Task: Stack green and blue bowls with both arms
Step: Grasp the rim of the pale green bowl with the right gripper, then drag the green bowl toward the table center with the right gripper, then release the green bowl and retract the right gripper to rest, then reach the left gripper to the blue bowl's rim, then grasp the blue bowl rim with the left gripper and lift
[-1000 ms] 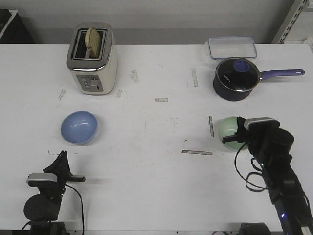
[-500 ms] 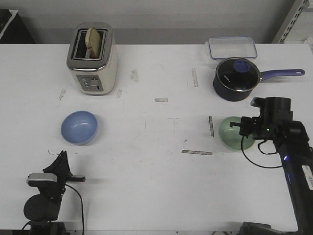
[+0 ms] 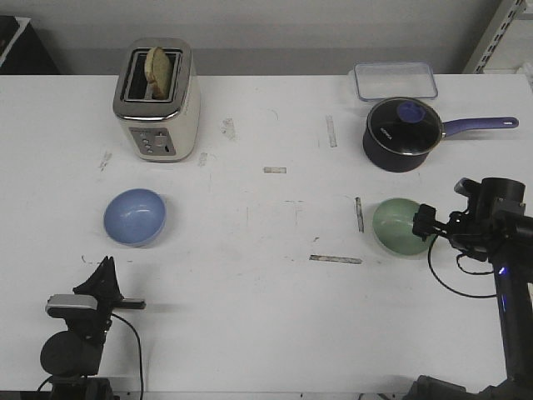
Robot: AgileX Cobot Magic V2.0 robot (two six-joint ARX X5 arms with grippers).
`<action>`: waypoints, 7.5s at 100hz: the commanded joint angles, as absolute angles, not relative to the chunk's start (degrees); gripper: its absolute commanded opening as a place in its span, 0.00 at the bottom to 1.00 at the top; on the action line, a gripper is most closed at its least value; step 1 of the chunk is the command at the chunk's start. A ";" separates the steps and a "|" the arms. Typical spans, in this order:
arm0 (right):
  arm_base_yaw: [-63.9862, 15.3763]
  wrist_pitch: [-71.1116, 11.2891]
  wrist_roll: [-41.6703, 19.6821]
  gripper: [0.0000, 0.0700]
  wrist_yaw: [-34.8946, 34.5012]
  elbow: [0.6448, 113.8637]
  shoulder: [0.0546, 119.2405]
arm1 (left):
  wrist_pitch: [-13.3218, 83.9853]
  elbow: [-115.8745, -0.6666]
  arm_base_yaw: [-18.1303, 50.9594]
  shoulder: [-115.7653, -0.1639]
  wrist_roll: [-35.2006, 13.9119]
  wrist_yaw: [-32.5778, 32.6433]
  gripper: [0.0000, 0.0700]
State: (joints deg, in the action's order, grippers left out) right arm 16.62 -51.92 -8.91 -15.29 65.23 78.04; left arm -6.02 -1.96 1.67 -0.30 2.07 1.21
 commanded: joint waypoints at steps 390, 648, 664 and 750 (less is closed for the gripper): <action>-4.51 -4.80 -2.83 0.01 1.21 23.27 22.74 | -6.96 -0.75 1.67 -0.19 2.35 1.08 0.00; -4.54 -6.04 -2.92 0.01 1.52 23.27 8.21 | 49.15 -73.69 -2.26 -76.60 -14.68 1.04 0.50; -4.54 -6.04 -2.92 0.01 1.52 23.29 8.21 | 53.39 -77.47 -5.43 -82.26 -14.63 0.56 0.60; -4.54 -6.07 -2.92 0.01 1.52 23.27 8.21 | 46.54 -78.04 -10.85 -100.31 -12.93 -11.60 0.43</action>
